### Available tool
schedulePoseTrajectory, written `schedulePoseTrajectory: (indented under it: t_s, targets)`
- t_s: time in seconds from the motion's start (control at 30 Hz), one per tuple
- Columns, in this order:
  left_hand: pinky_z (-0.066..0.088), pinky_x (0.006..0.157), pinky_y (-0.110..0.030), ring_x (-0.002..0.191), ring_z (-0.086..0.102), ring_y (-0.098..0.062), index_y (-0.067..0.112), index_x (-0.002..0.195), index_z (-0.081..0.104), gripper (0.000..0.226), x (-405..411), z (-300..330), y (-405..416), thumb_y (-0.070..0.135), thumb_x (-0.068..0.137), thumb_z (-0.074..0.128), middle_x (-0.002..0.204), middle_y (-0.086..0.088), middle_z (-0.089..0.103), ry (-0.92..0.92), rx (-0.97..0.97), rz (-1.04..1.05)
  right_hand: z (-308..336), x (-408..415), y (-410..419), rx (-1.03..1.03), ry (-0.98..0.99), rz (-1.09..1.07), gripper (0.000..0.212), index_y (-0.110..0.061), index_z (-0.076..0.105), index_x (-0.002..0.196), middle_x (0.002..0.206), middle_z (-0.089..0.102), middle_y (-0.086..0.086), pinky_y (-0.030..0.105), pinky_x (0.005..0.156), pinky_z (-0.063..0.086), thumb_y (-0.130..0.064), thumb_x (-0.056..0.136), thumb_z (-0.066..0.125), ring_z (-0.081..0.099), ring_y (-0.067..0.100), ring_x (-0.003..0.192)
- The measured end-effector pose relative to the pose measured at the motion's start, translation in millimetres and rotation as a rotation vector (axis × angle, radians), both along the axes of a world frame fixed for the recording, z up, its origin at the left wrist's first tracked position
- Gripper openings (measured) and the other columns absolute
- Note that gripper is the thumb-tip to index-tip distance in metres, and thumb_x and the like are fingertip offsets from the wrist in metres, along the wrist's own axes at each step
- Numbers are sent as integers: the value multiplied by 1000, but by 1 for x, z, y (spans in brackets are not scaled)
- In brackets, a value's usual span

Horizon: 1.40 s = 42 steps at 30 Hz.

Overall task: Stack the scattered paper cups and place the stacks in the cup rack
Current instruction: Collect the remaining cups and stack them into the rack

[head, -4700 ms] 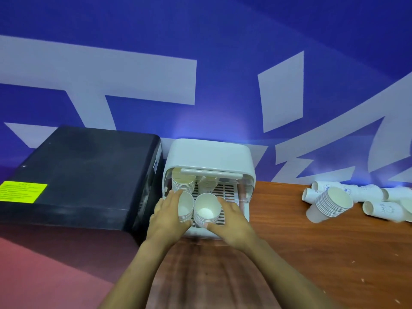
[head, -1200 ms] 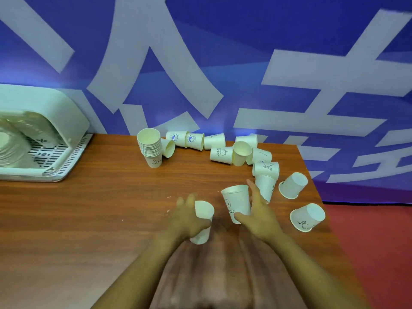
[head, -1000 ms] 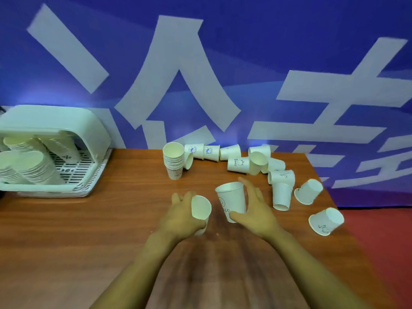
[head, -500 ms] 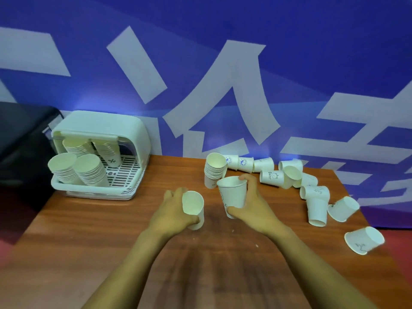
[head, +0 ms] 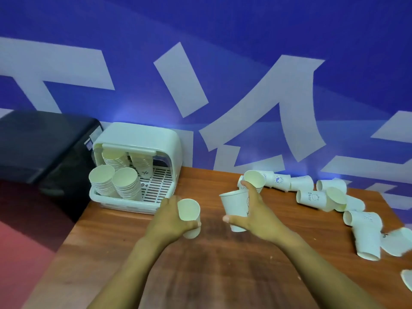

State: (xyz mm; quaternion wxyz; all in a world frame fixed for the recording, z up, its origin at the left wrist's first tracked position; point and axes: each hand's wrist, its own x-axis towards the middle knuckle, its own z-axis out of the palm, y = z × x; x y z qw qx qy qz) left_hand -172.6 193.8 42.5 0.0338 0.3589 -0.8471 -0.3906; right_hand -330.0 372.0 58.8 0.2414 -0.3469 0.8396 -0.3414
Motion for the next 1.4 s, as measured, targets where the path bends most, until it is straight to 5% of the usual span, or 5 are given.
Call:
schedulePoseTrajectory:
  t_s: [0.23,0.57,0.87,1.1,1.4]
  targets:
    - [45,88,-34,106,51,-18,26,119,49,77,31,16,-92,61,55,72,115,2,48,37,35,-78,-5,45,-92,-67,-18,-162,73,-28,29,135,128,49,-5,25,91,42,-46,78,71,52,10,110]
    - [33,100,-36,127,31,-25,26,141,34,79,98,35,-225,30,73,75,137,-3,32,175,-131,76,-3,119,-236,-205,-16,-144,64,-32,40,115,105,52,-20,1,71,37,-5,68,74,53,-10,94]
    - [36,95,-35,124,35,-21,32,138,35,77,93,13,-261,31,72,75,134,3,33,221,-101,108,-12,128,-284,-272,-10,-228,77,-37,29,119,117,46,-19,32,84,52,-31,65,83,53,10,107]
    - [43,94,-37,126,37,-22,28,143,30,82,82,-11,-279,45,75,72,137,4,33,37,-150,32,-42,134,-301,-208,-16,-214,77,-39,30,126,113,40,-39,26,89,47,-45,65,78,50,0,106]
    - [43,96,-38,127,34,-27,24,146,23,82,70,-40,-276,40,80,67,145,2,30,-101,-172,-40,-73,123,-309,-57,75,-184,83,-34,35,136,127,39,-12,36,100,42,-45,64,75,37,13,123]
